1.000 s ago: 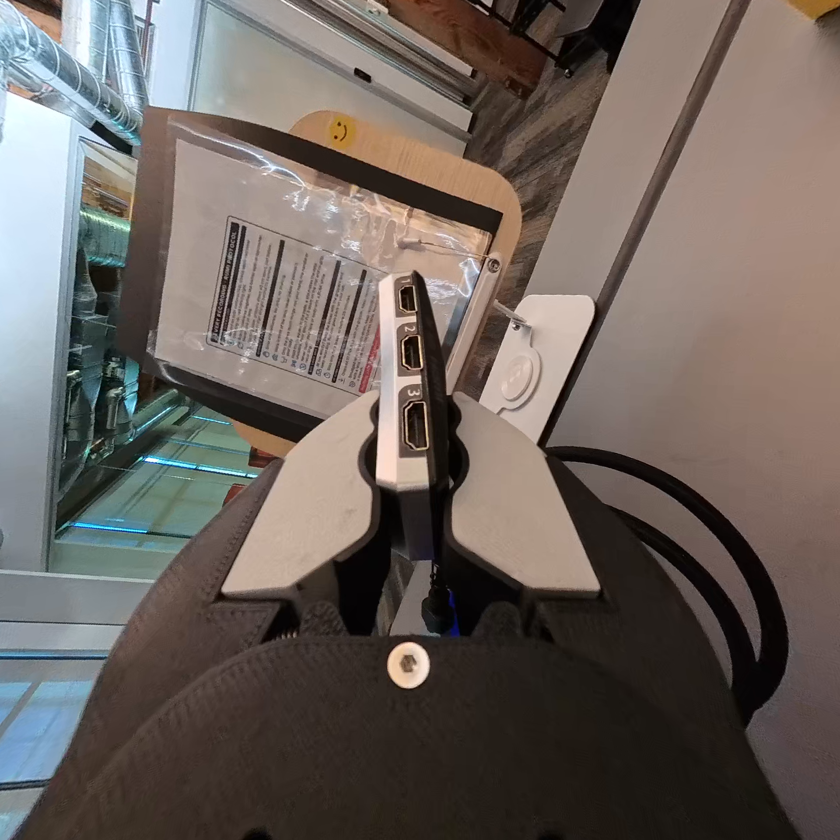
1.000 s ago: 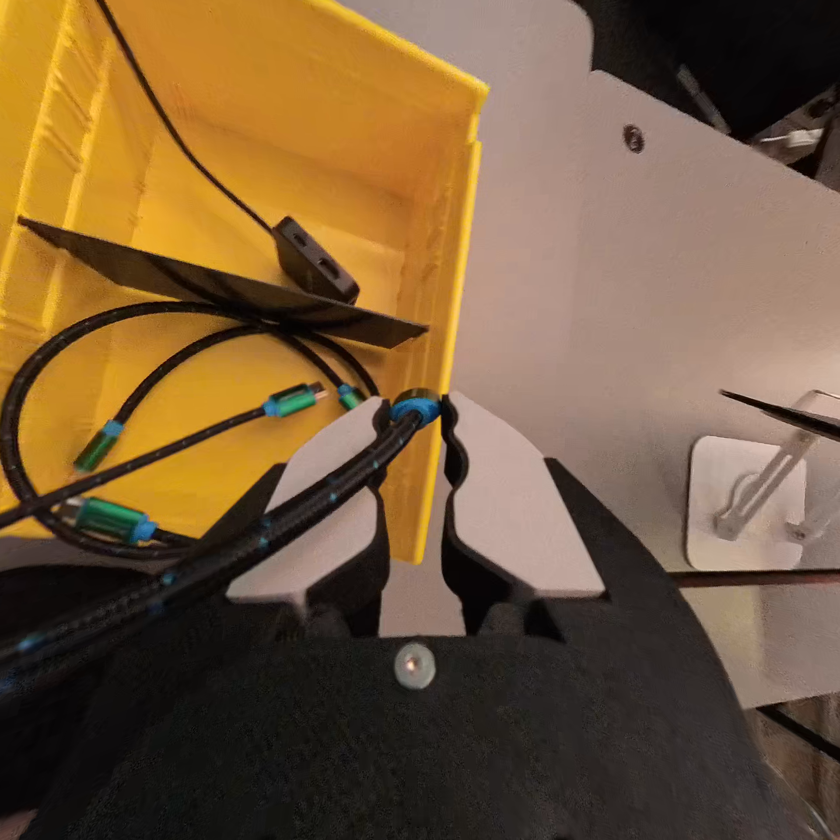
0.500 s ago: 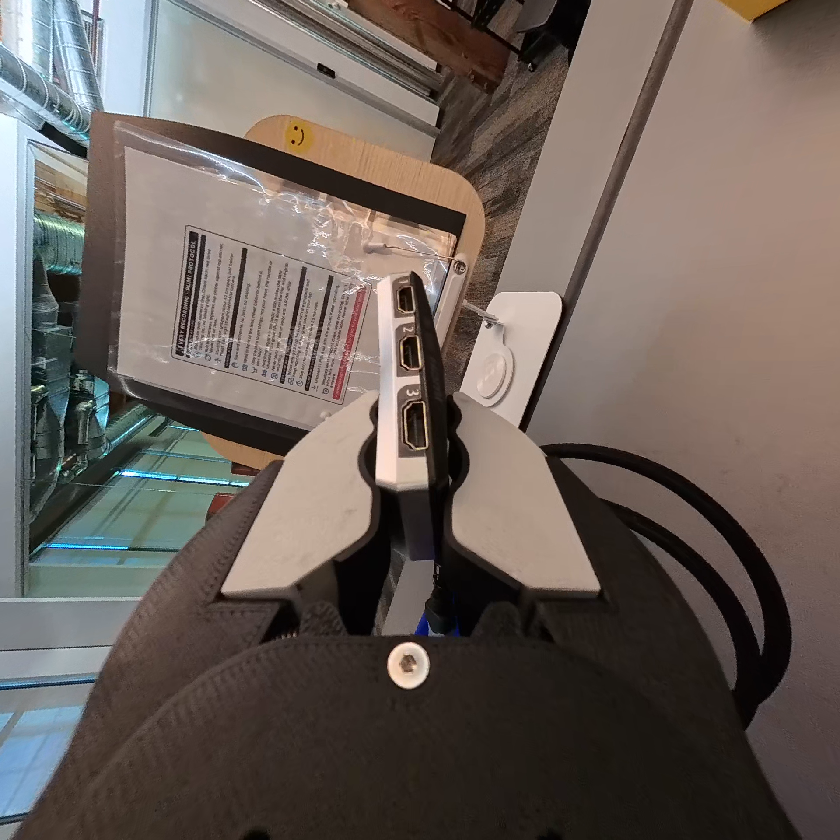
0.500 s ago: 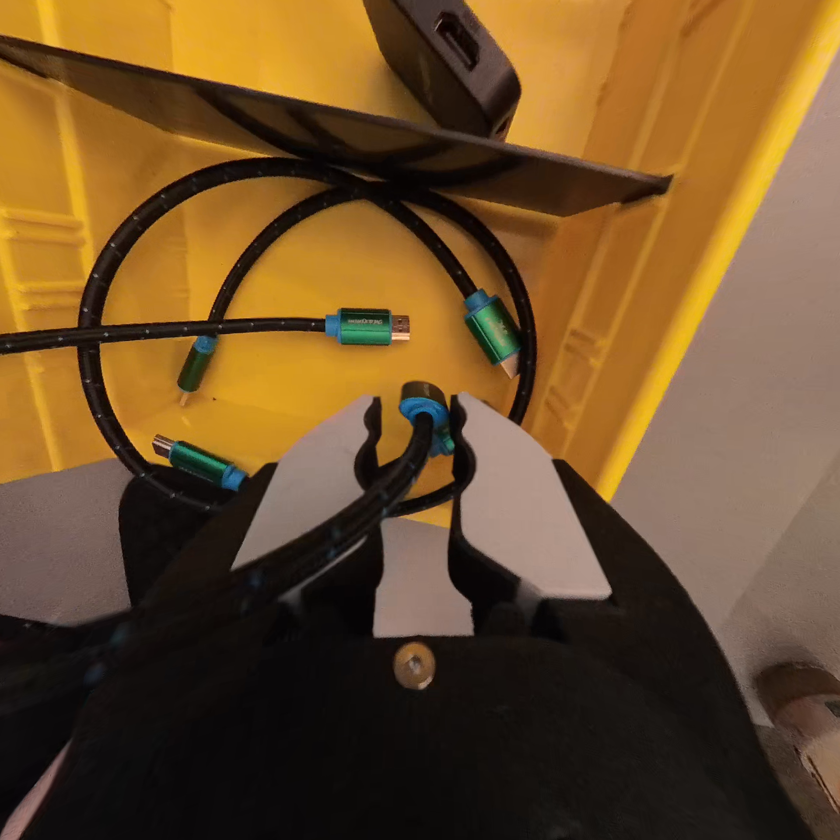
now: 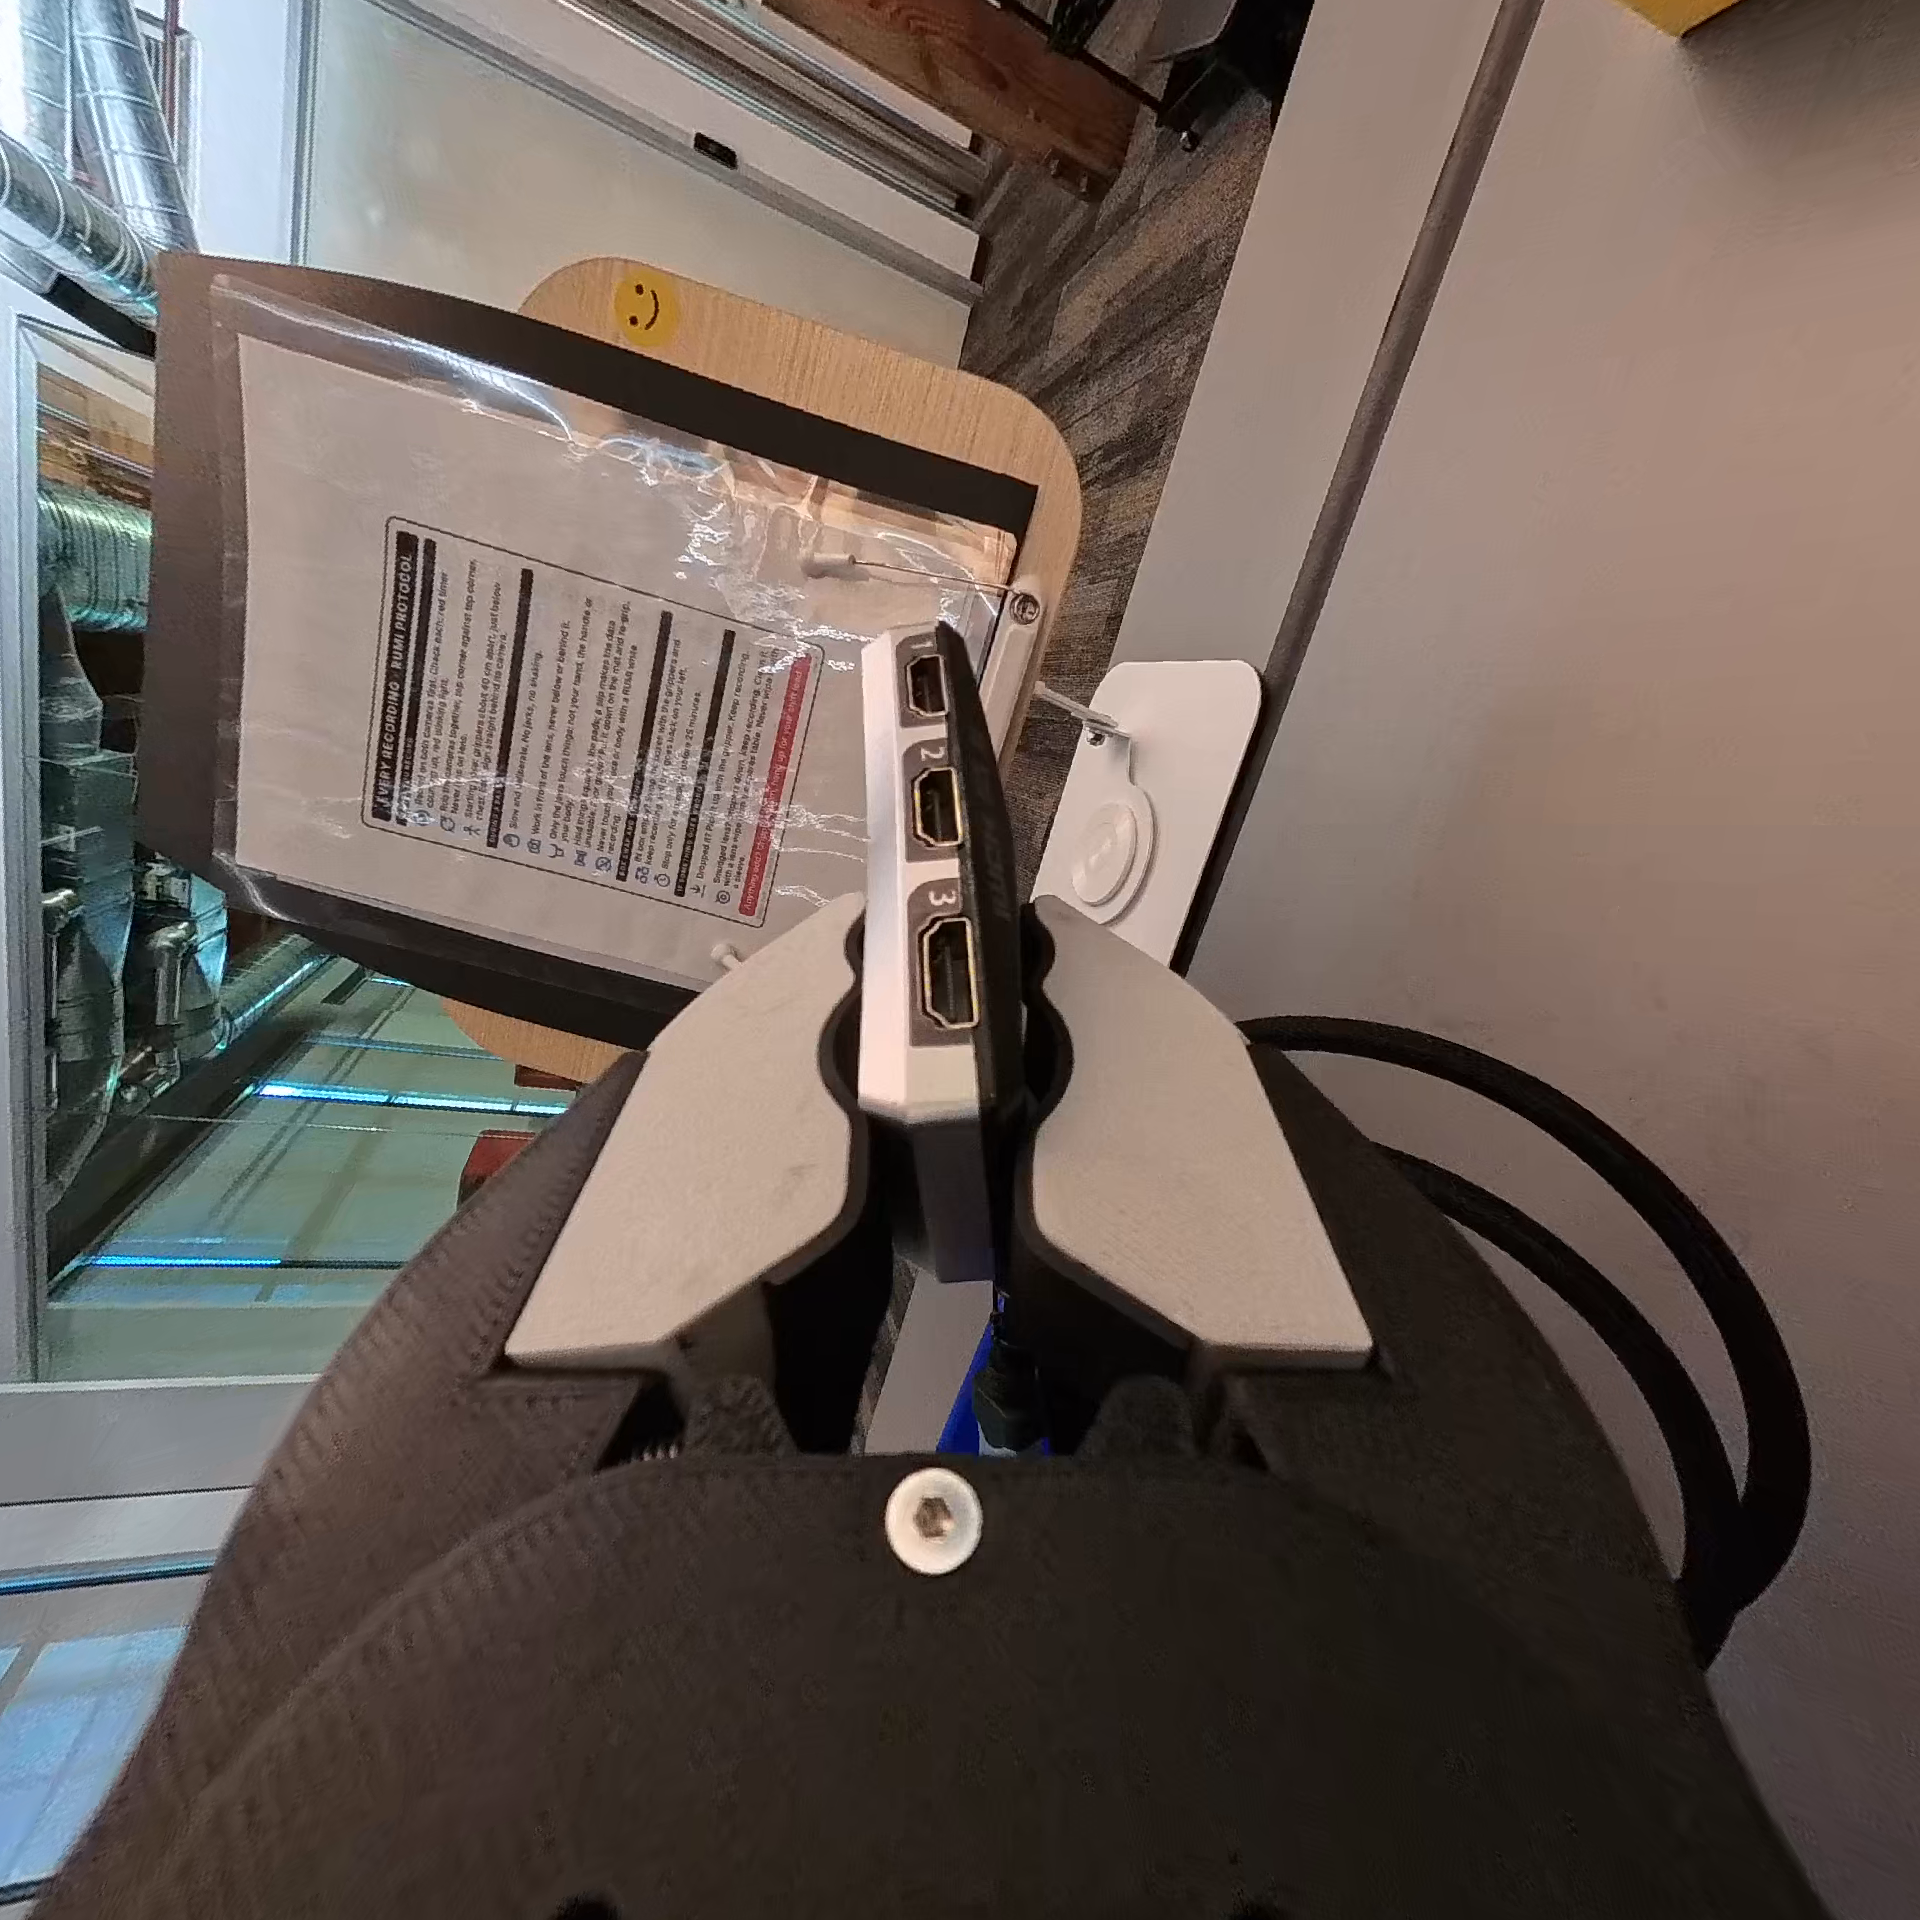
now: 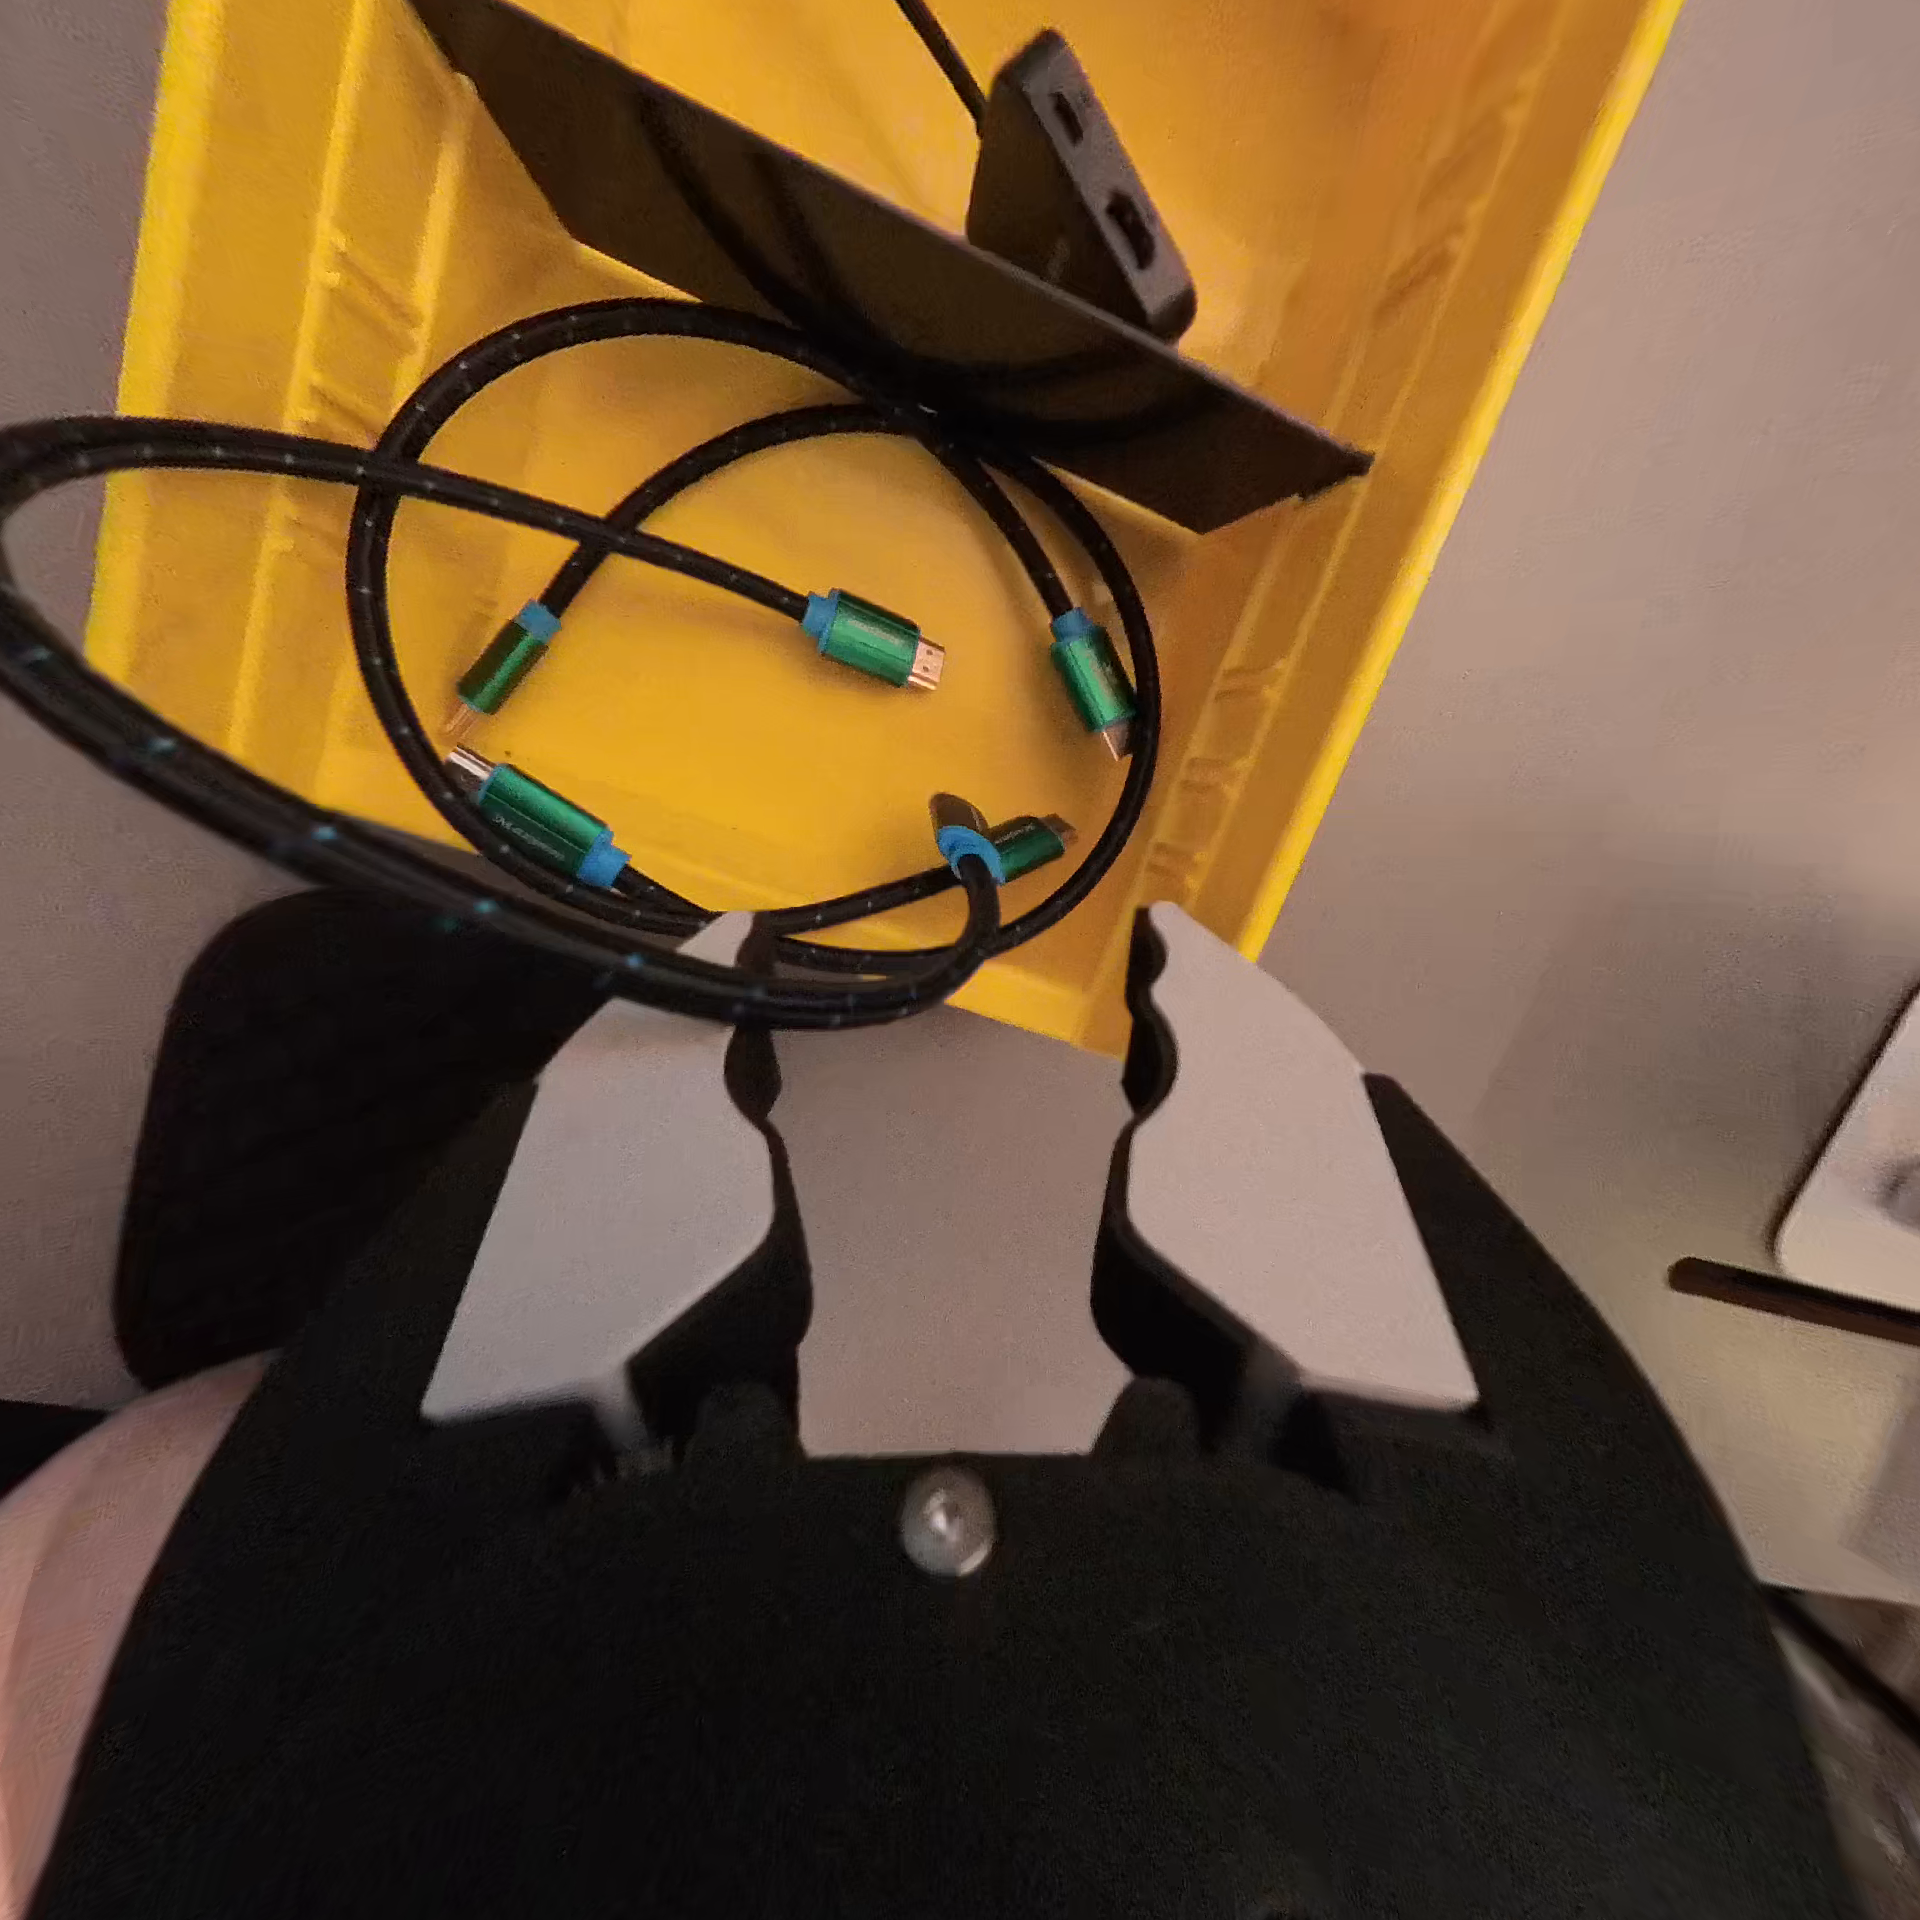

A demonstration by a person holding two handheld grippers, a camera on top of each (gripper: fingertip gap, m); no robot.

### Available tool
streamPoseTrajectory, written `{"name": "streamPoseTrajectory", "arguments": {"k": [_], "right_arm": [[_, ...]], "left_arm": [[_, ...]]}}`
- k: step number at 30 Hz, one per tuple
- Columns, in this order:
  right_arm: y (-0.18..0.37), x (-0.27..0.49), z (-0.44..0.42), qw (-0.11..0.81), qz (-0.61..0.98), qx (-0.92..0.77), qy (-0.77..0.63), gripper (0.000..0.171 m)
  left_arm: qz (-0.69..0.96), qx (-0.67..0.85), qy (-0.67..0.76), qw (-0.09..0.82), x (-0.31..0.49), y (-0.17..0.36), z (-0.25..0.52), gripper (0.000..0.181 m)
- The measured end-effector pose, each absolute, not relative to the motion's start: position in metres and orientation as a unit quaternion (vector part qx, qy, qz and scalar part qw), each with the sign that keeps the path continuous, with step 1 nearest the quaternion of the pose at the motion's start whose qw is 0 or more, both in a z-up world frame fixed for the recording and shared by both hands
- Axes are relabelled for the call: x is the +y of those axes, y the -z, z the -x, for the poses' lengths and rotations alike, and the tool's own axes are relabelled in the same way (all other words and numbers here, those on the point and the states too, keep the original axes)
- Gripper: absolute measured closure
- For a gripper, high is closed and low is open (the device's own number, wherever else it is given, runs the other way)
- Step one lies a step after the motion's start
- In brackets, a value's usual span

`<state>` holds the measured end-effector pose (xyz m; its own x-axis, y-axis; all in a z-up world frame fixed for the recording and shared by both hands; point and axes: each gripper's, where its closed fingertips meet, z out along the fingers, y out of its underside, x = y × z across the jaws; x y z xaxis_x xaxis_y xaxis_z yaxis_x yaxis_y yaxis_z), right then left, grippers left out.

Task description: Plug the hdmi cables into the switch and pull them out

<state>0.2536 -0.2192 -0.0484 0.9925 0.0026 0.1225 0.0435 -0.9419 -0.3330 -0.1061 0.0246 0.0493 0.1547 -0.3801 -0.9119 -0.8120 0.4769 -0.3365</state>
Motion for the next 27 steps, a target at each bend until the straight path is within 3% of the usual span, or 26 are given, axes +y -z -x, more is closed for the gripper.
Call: {"name": "streamPoseTrajectory", "arguments": {"k": [4, 6, 8, 13, 19, 22, 25, 27], "right_arm": [[0.040, -0.200, -0.240, 0.190, 0.970, -0.112, 0.100, 0.119], [0.045, -0.194, -0.223, 0.187, 0.963, -0.178, 0.084, 0.160], [0.054, -0.194, -0.213, 0.167, 0.958, -0.223, 0.074, 0.170], [0.018, -0.163, -0.224, 0.258, 0.922, -0.241, 0.161, 0.170], [0.008, -0.152, -0.236, 0.292, 0.870, -0.309, 0.249, 0.169], [0.030, -0.158, -0.211, 0.274, 0.896, -0.319, 0.140, 0.170], [0.067, -0.180, -0.207, 0.172, 0.935, -0.302, 0.073, 0.170], [0.076, -0.182, -0.195, 0.162, 0.945, -0.284, 0.006, 0.169]], "left_arm": [[0.477, 0.626, -0.181, 0.590, 0.023, -0.048, 0.104, 0.158], [0.476, 0.627, -0.180, 0.590, 0.022, -0.048, 0.104, 0.158], [0.477, 0.627, -0.179, 0.589, 0.022, -0.048, 0.104, 0.158], [0.479, 0.626, -0.177, 0.589, 0.023, -0.049, 0.105, 0.158], [0.480, 0.624, -0.175, 0.591, 0.023, -0.051, 0.106, 0.158], [0.480, 0.625, -0.176, 0.591, 0.022, -0.051, 0.106, 0.158], [0.480, 0.626, -0.174, 0.590, 0.022, -0.050, 0.105, 0.159], [0.481, 0.627, -0.175, 0.587, 0.022, -0.049, 0.105, 0.159]]}}
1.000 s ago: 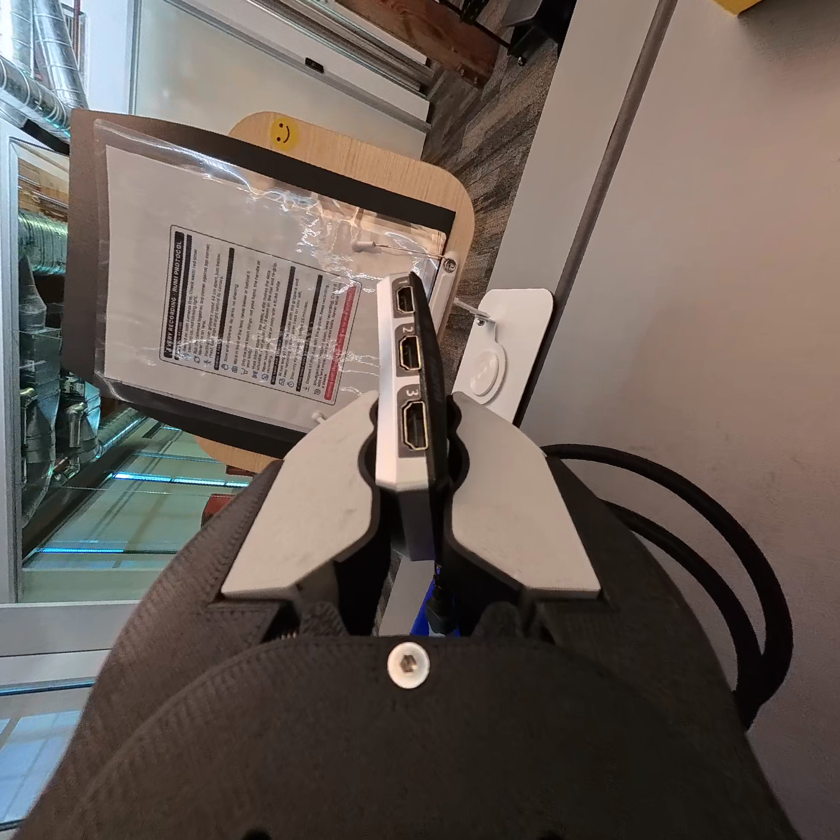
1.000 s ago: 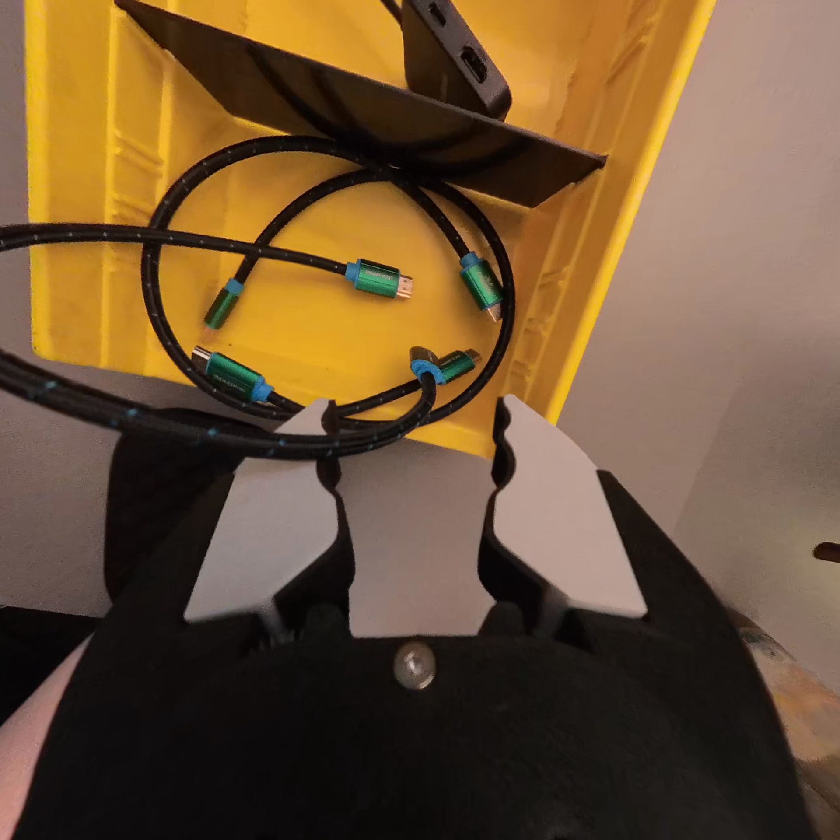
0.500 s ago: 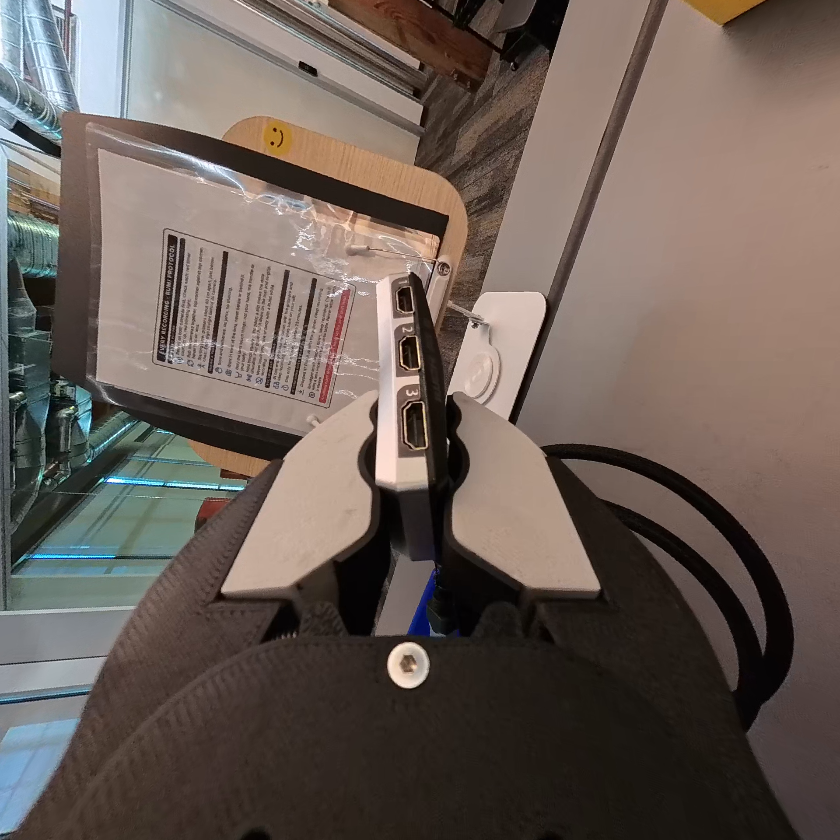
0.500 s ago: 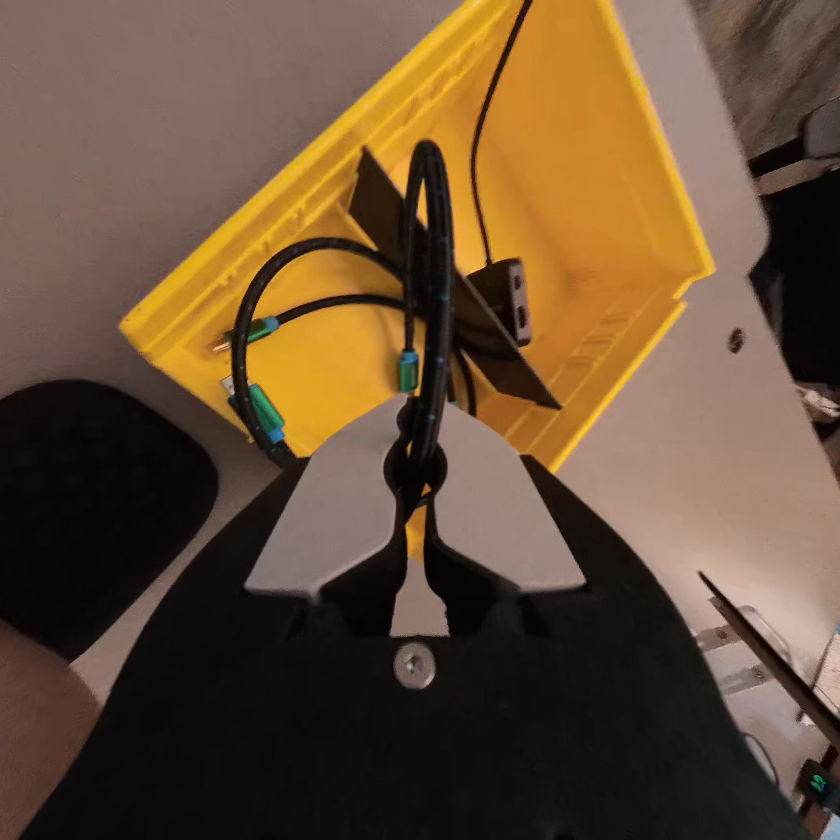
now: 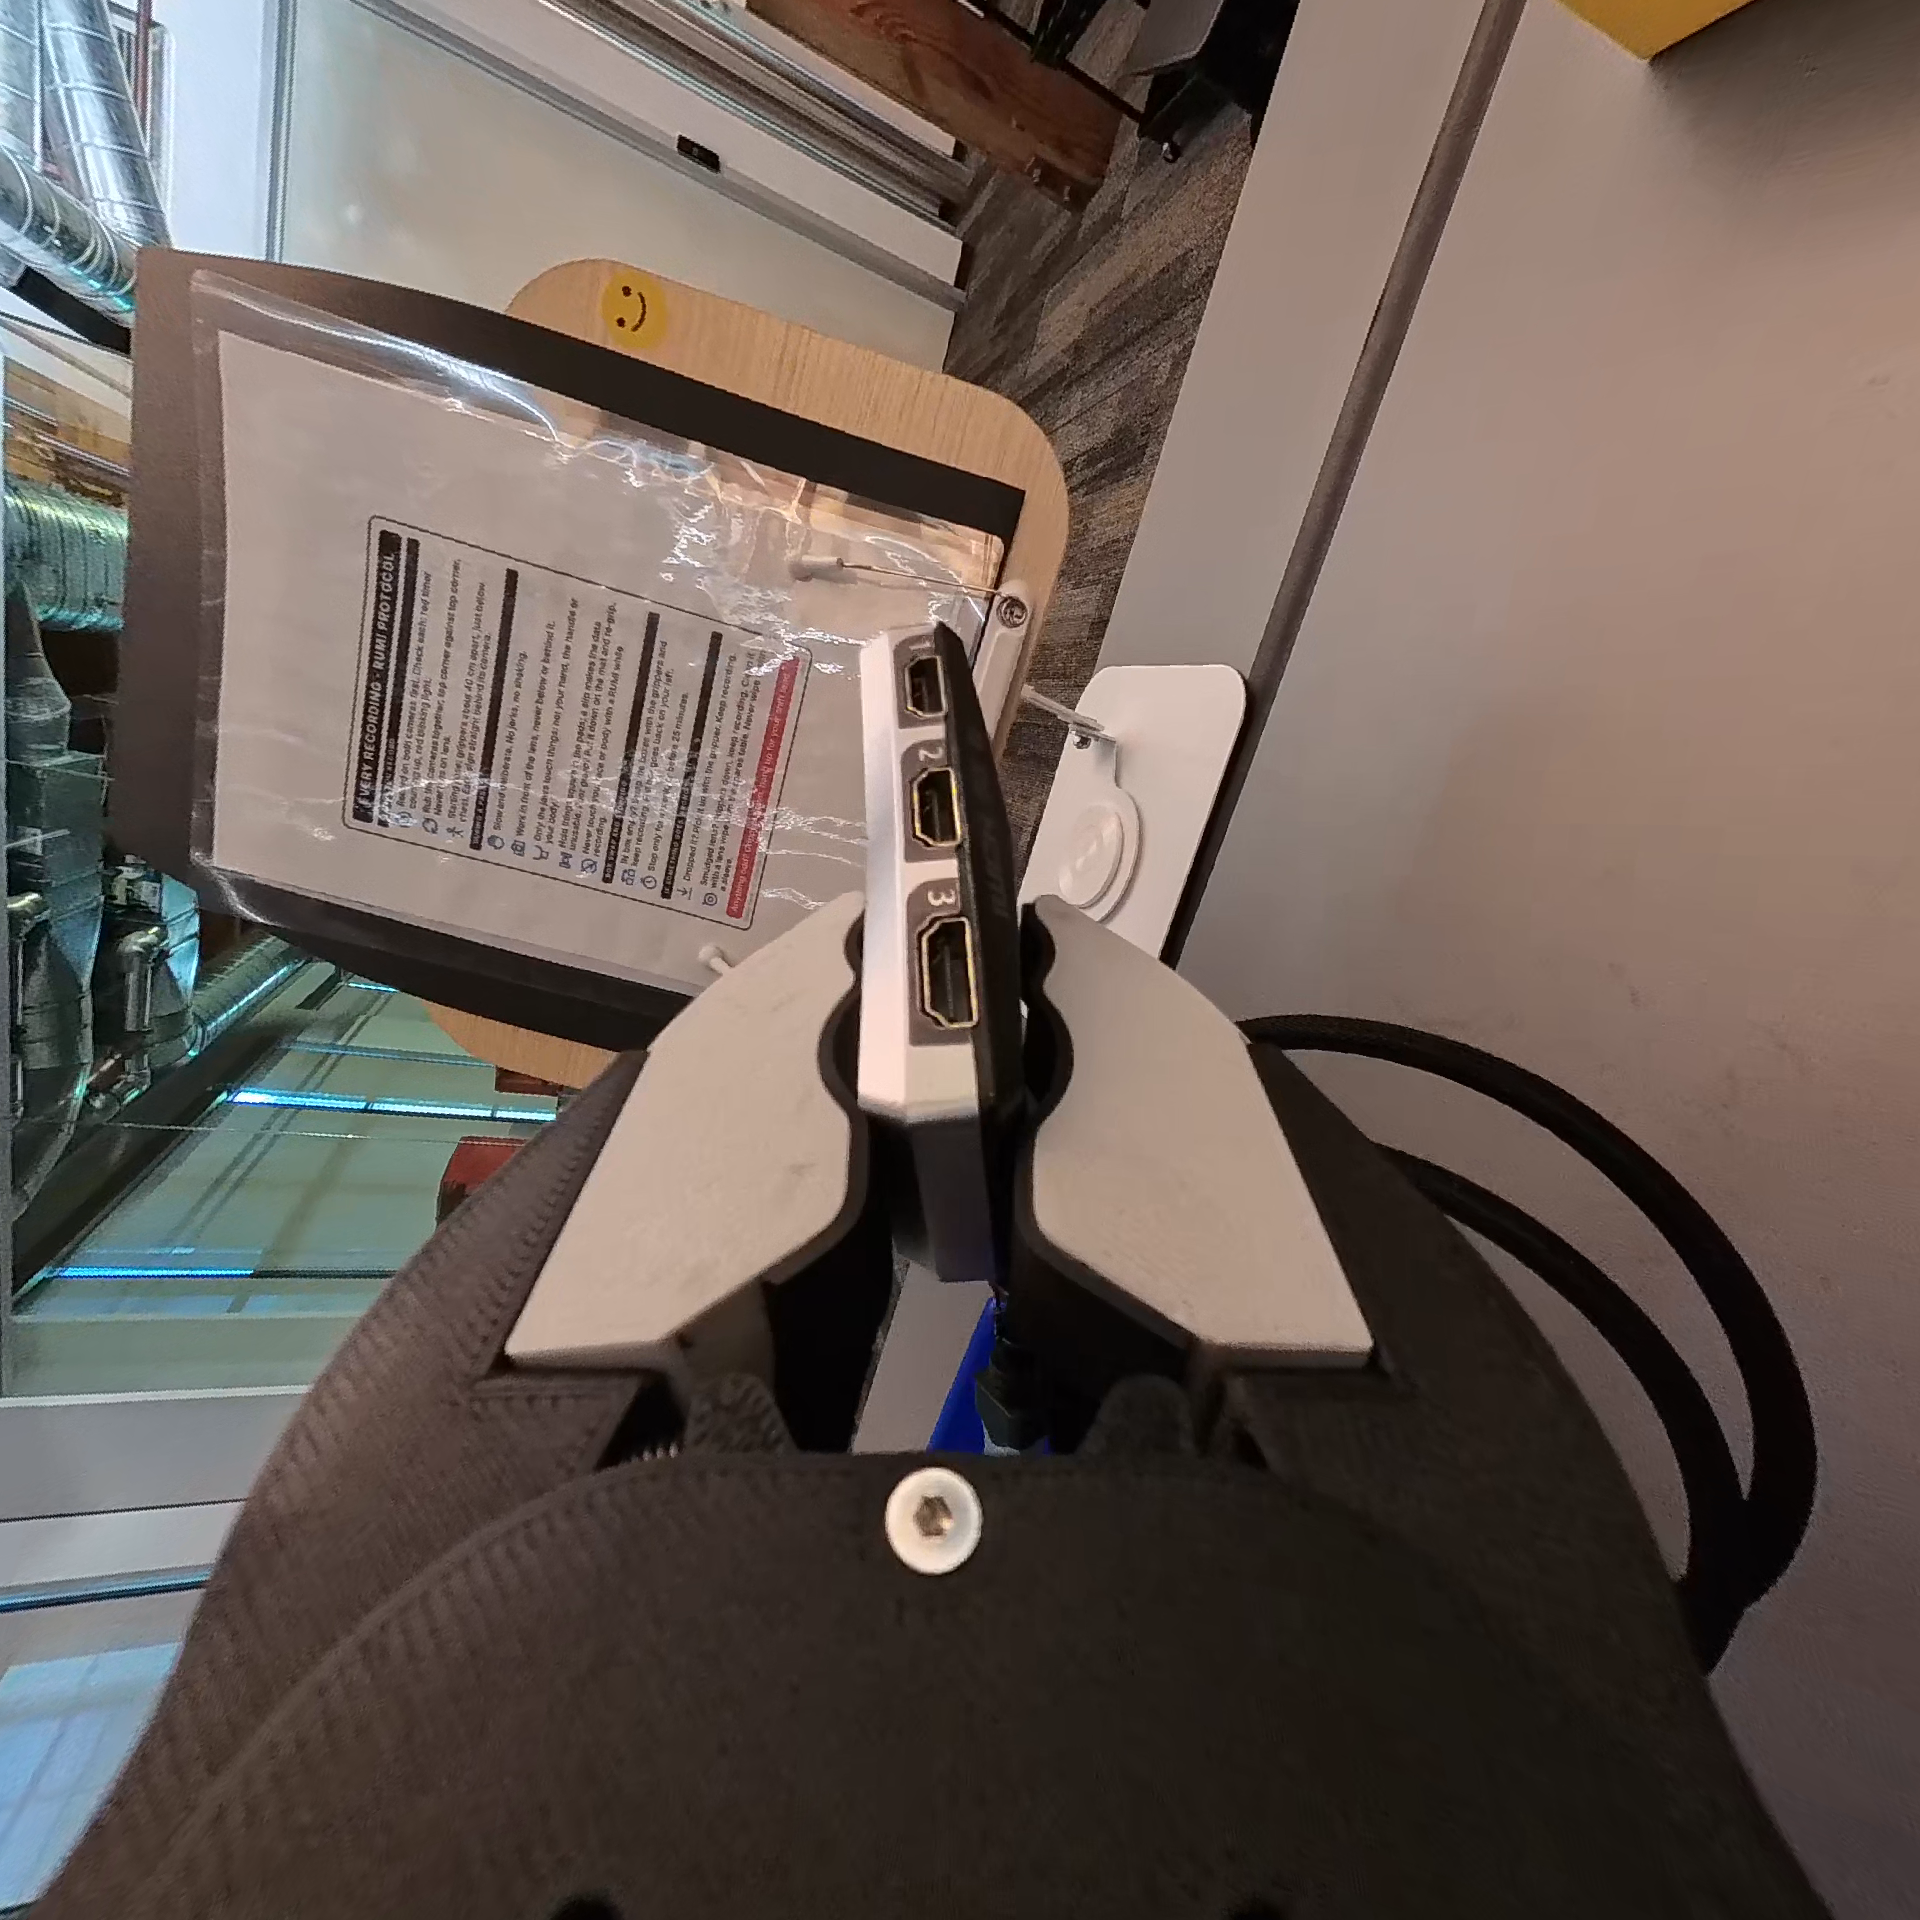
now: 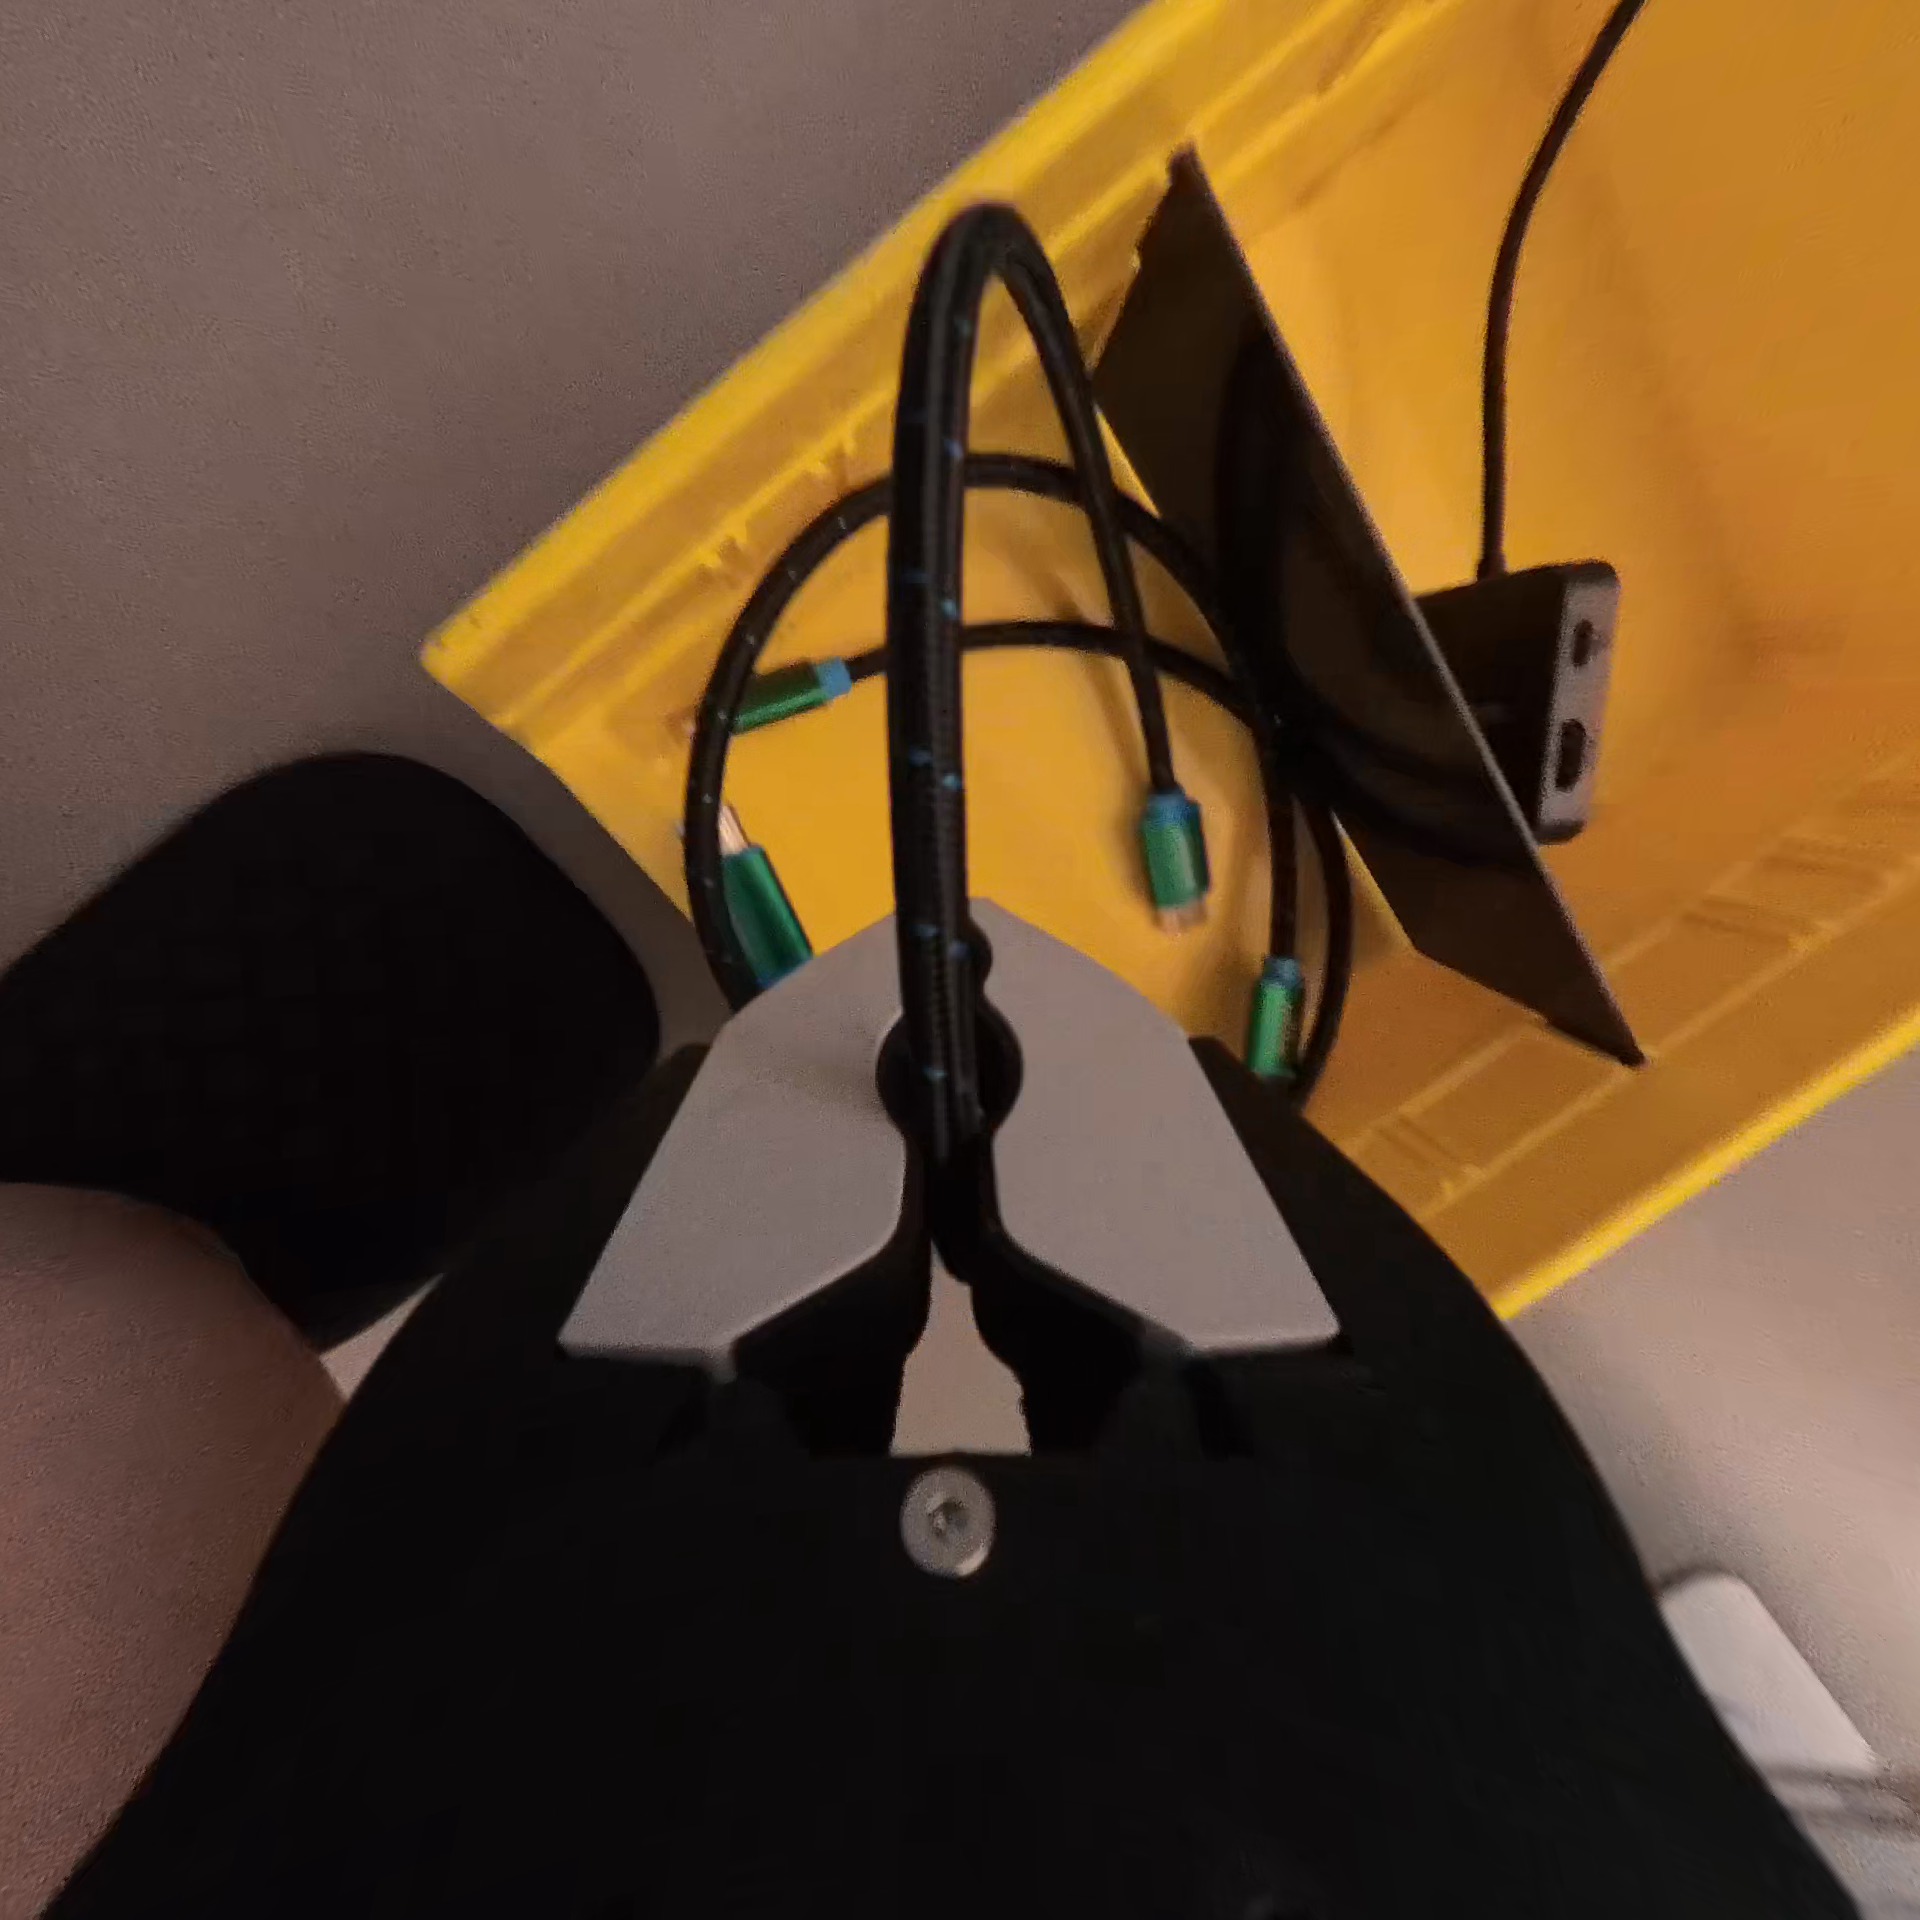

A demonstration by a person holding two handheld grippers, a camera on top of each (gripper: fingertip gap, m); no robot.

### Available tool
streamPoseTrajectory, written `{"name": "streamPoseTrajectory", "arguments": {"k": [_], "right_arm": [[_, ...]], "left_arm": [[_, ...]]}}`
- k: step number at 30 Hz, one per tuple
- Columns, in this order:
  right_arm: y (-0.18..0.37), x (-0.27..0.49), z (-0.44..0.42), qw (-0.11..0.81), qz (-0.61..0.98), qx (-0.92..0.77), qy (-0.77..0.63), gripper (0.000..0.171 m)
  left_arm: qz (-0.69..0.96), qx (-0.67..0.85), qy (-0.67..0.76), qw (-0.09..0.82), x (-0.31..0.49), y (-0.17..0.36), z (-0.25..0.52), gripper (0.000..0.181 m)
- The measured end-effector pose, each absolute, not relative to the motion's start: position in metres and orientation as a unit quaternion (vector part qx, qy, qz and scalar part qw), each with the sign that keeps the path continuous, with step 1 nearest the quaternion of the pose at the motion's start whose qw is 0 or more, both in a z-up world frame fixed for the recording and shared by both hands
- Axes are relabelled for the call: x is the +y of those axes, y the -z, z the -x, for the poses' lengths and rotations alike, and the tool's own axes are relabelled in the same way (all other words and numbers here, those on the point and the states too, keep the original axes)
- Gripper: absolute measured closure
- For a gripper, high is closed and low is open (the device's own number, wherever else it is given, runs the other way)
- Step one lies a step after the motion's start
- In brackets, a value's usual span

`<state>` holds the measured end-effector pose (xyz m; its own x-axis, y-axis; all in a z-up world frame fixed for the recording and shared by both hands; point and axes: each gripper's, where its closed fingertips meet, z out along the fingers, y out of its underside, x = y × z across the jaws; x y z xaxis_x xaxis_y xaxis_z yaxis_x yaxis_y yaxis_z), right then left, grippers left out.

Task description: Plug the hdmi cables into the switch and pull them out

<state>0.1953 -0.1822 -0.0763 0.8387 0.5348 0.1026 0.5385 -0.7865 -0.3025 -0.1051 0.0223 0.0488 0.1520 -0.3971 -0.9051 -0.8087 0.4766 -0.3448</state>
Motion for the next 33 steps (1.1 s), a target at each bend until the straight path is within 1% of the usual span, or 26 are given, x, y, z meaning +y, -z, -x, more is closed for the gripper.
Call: {"name": "streamPoseTrajectory", "arguments": {"k": [2, 3, 4, 5, 7, 8, 10, 12, 15, 17, 19, 21, 23, 25, 28, 33], "right_arm": [[0.074, -0.175, -0.182, 0.191, 0.941, -0.276, -0.051, 0.169], [0.076, -0.176, -0.179, 0.185, 0.943, -0.269, -0.071, 0.168], [0.078, -0.178, -0.177, 0.176, 0.946, -0.258, -0.086, 0.163], [0.079, -0.179, -0.178, 0.169, 0.950, -0.248, -0.090, 0.150], [0.074, -0.178, -0.177, 0.180, 0.950, -0.235, -0.097, 0.140], [0.069, -0.176, -0.174, 0.195, 0.946, -0.237, -0.104, 0.132], [0.054, -0.173, -0.168, 0.231, 0.935, -0.244, -0.112, 0.124], [0.036, -0.167, -0.167, 0.279, 0.921, -0.260, -0.085, 0.111], [0.002, -0.158, -0.158, 0.352, 0.888, -0.292, -0.044, 0.107], [-0.026, -0.147, -0.149, 0.408, 0.860, -0.306, -0.007, 0.108], [-0.054, -0.140, -0.121, 0.462, 0.818, -0.343, -0.015, 0.107], [-0.079, -0.136, -0.080, 0.514, 0.760, -0.396, -0.039, 0.103], [-0.096, -0.130, -0.042, 0.559, 0.703, -0.437, -0.049, 0.096], [-0.097, -0.124, -0.008, 0.577, 0.661, -0.476, -0.056, 0.099], [-0.079, -0.114, 0.031, 0.565, 0.637, -0.513, -0.109, 0.098], [-0.069, -0.101, 0.088, 0.579, 0.585, -0.489, -0.289, 0.102]], "left_arm": [[0.481, 0.629, -0.177, 0.585, 0.022, -0.048, 0.105, 0.158], [0.480, 0.629, -0.177, 0.585, 0.022, -0.047, 0.104, 0.158], [0.480, 0.630, -0.177, 0.585, 0.021, -0.047, 0.104, 0.158], [0.479, 0.631, -0.176, 0.584, 0.021, -0.047, 0.104, 0.158], [0.479, 0.631, -0.175, 0.584, 0.020, -0.047, 0.103, 0.158], [0.478, 0.632, -0.174, 0.585, 0.020, -0.047, 0.103, 0.158], [0.477, 0.633, -0.174, 0.584, 0.020, -0.047, 0.103, 0.158], [0.475, 0.636, -0.172, 0.584, 0.019, -0.046, 0.102, 0.158], [0.470, 0.641, -0.153, 0.587, 0.014, -0.048, 0.100, 0.157], [0.464, 0.653, -0.113, 0.589, 0.004, -0.049, 0.096, 0.159], [0.460, 0.667, -0.053, 0.583, -0.010, -0.049, 0.092, 0.155], [0.451, 0.679, 0.006, 0.579, -0.025, -0.052, 0.088, 0.156], [0.433, 0.693, 0.067, 0.572, -0.044, -0.057, 0.086, 0.157], [0.416, 0.703, 0.123, 0.564, -0.063, -0.063, 0.084, 0.157], [0.398, 0.697, 0.208, 0.559, -0.088, -0.079, 0.085, 0.157], [0.384, 0.660, 0.358, 0.538, -0.117, -0.111, 0.091, 0.157]]}}
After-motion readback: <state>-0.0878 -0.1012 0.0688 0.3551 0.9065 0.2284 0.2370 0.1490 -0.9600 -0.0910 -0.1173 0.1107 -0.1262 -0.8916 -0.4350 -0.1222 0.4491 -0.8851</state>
